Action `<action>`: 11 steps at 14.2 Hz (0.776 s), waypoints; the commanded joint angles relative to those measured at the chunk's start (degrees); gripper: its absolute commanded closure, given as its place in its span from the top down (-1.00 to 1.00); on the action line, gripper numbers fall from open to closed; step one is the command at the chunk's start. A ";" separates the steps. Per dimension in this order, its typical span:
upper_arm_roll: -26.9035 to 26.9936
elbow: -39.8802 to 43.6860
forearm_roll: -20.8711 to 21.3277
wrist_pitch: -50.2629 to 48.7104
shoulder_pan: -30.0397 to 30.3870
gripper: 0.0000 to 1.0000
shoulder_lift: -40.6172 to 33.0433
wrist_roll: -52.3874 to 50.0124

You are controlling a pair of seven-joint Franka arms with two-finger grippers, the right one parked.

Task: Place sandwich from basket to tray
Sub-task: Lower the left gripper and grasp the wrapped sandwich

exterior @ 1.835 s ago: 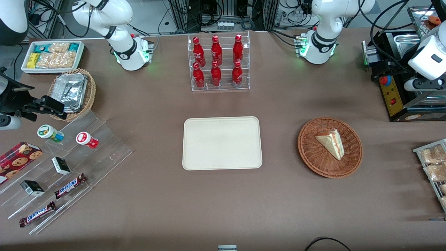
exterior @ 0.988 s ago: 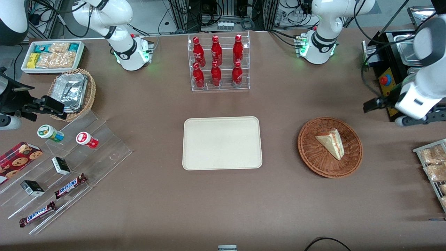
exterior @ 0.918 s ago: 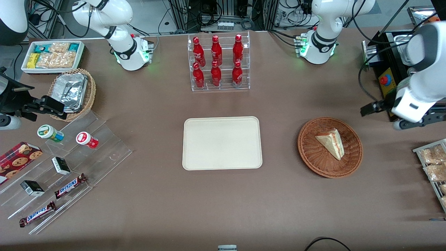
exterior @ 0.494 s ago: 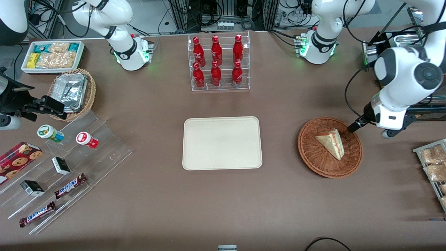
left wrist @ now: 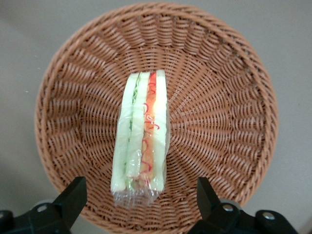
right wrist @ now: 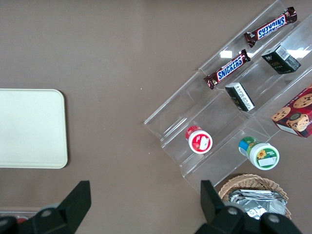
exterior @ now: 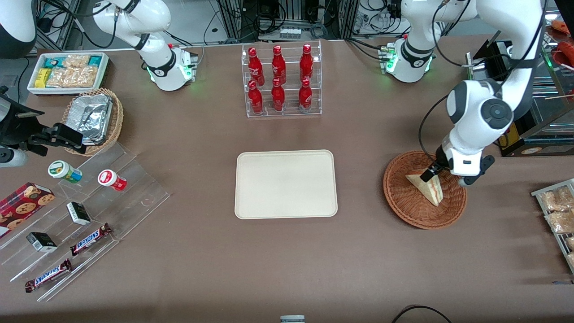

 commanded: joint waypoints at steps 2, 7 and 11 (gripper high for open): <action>0.51 -1.70 3.40 3.88 -0.20 0.99 2.38 -0.85; 0.68 -1.00 4.47 3.79 -0.11 -1.00 2.82 -1.03; 0.60 0.67 4.64 0.29 -0.20 -1.00 0.81 -0.68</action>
